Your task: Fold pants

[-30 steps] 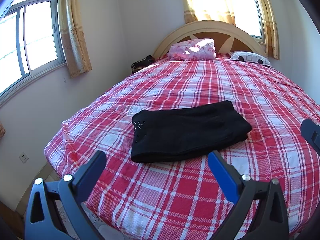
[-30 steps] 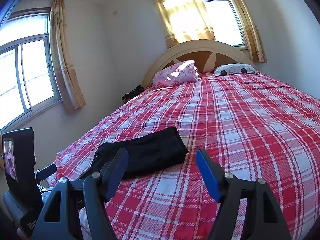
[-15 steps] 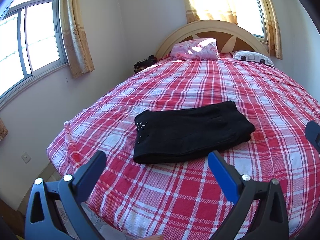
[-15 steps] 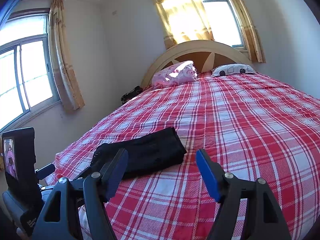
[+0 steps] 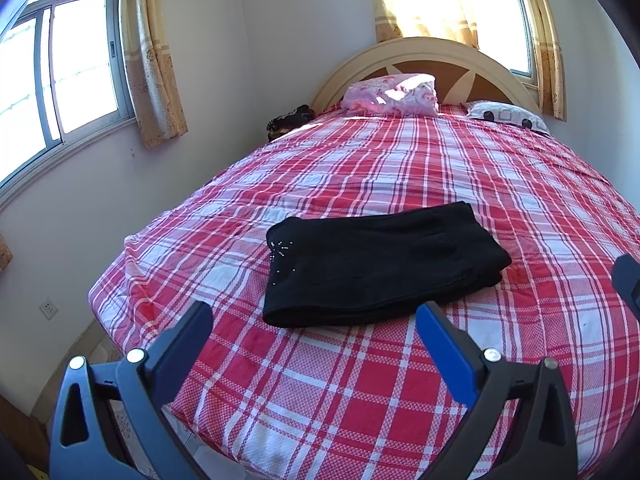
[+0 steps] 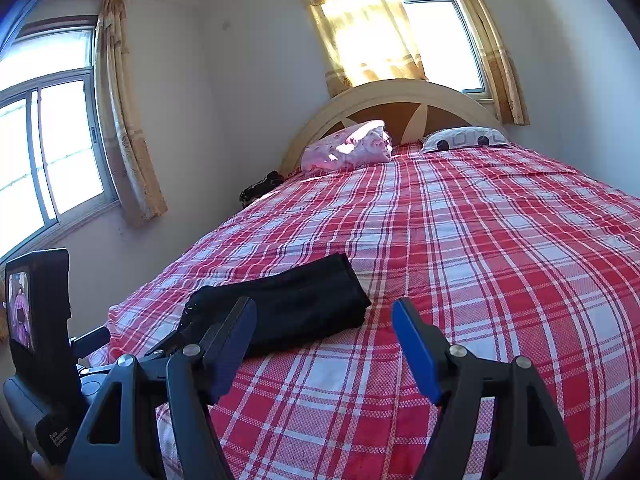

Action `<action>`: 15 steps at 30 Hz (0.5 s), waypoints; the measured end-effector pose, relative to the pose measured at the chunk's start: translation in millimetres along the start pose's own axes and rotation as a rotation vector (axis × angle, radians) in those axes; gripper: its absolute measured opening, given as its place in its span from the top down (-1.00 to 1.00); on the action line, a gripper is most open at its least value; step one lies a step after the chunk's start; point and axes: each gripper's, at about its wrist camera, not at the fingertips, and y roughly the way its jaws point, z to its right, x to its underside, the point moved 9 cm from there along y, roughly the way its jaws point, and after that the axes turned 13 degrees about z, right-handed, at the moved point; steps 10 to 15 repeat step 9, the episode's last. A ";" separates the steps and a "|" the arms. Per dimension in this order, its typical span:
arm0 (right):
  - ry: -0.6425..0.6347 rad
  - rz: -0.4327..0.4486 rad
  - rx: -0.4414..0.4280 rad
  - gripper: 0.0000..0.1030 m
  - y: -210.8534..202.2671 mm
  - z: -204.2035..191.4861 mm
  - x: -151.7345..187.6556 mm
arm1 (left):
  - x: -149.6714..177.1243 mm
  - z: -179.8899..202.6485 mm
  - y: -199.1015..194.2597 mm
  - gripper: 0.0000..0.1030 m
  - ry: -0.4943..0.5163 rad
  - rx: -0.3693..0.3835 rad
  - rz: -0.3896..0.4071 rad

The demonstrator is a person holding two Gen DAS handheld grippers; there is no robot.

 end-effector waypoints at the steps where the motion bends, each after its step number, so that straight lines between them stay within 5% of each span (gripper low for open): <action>1: 0.000 -0.002 -0.001 -0.40 0.1 0.2 0.1 | 0.4 0.0 0.5 -1.00 -0.003 0.004 0.000; 15: -0.001 -0.008 0.002 -0.40 3.4 1.3 1.3 | 3.0 -0.5 4.9 -1.00 -0.008 0.017 -0.012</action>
